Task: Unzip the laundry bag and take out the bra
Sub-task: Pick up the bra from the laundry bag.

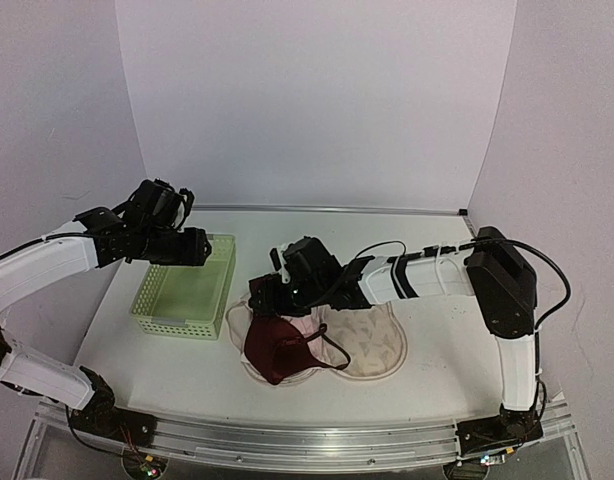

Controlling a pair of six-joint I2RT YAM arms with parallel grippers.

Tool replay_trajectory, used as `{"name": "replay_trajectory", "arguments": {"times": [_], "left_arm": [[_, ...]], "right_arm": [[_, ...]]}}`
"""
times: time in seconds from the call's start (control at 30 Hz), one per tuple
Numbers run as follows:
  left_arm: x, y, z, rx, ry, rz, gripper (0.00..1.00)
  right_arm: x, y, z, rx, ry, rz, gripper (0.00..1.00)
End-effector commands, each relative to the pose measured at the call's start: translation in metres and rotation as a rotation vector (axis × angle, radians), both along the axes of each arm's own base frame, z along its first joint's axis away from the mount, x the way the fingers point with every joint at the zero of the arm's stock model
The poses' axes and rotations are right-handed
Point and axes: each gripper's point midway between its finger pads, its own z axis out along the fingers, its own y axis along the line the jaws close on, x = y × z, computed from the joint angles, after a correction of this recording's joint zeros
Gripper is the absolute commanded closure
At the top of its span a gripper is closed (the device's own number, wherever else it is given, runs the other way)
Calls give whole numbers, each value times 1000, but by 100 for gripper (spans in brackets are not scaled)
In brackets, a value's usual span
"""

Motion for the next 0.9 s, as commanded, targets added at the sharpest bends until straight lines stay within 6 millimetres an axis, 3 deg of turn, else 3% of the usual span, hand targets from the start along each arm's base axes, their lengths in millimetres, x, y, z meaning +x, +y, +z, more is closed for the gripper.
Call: {"name": "replay_trajectory", "arguments": {"times": [0.0,0.33,0.67,0.87], "left_arm": [[1,2,7,9,-33,0,44],[1,2,6,9,-29,-3,44],[1,1,5,6,-26,-4,44],[1,1,4,8,-24,-5,44]], "right_arm": [[7,-1,-5,2,-5,-32,40],[3,22,-19,31,55,25,40],[1,42,-5,76,43,78,42],[3,45,-19,68,67,69,43]]}}
